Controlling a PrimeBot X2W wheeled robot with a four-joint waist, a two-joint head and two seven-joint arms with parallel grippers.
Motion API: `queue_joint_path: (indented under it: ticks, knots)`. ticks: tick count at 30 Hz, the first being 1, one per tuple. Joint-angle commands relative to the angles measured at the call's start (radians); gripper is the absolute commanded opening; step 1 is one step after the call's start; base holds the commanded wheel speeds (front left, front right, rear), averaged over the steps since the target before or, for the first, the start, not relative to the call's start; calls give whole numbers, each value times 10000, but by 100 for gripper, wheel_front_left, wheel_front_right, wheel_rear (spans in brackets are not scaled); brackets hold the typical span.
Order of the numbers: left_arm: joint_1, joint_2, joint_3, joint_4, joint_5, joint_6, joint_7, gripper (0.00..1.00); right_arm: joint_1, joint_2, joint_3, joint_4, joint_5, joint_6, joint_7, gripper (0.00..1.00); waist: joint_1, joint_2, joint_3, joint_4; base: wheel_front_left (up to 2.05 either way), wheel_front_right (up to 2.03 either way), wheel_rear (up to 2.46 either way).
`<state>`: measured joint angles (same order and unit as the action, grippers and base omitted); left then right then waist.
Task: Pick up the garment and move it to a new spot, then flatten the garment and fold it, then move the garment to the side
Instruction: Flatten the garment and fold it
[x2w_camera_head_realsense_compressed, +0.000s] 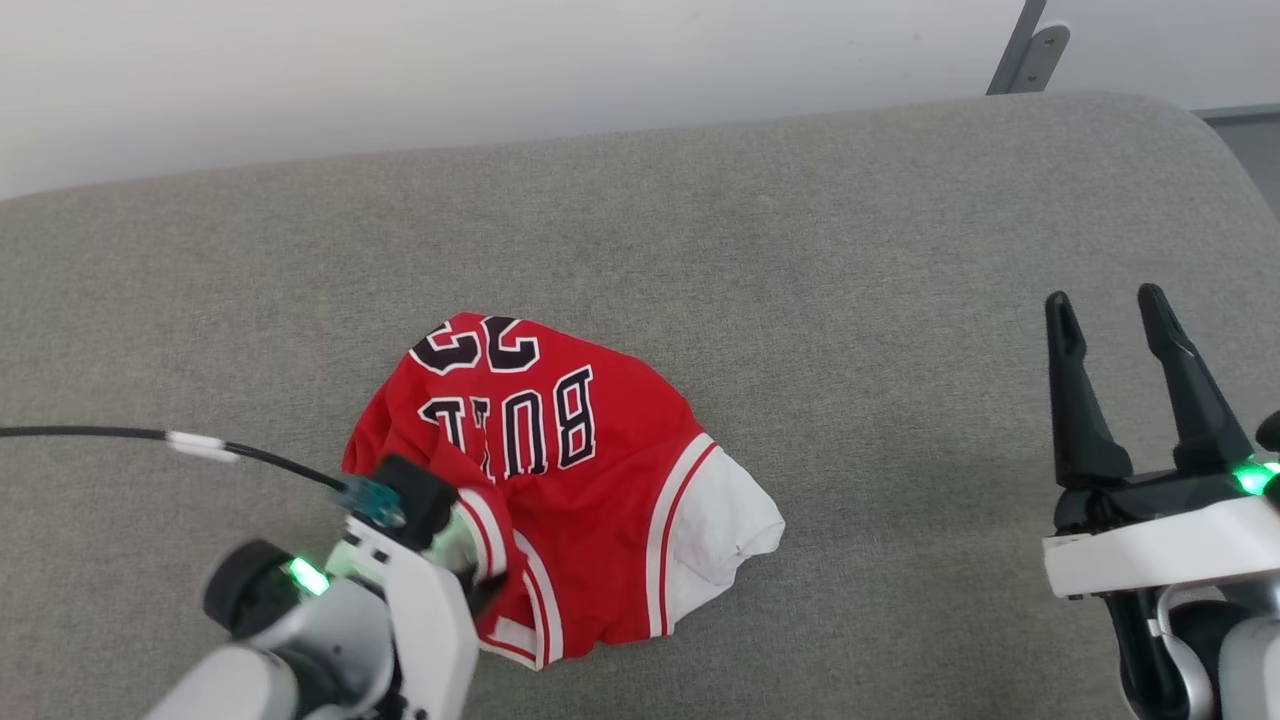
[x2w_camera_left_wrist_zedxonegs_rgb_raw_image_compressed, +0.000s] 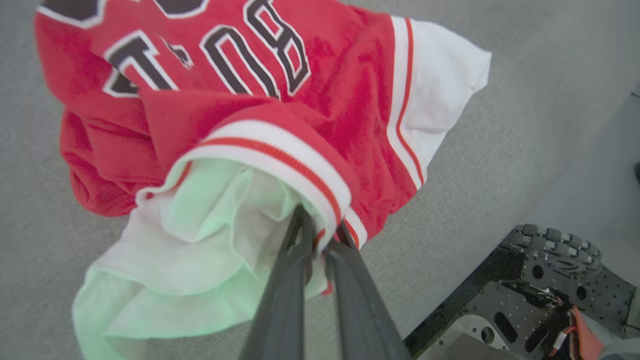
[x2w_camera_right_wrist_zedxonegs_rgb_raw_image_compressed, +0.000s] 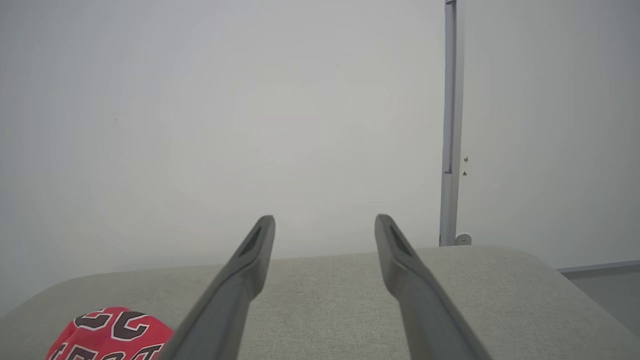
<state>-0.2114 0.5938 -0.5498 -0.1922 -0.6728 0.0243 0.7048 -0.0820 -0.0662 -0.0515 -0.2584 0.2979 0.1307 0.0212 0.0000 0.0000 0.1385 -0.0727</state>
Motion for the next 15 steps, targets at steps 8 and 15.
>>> queue_joint_path:
  ticks: [8, 15]
  knots:
    - [-86, -241, -308, 818, 25, -278, -121, 100, -167, 24, 262, 194, 48, -1, -205, 100, 0, 0, -53, 16, 0, 0, 0]
    - [264, 364, -6, -120, -340, 170, 679, 100, 12, 5, 259, 150, 15, -1, -160, 100, 0, 0, -224, 172, 0, 0, 0]
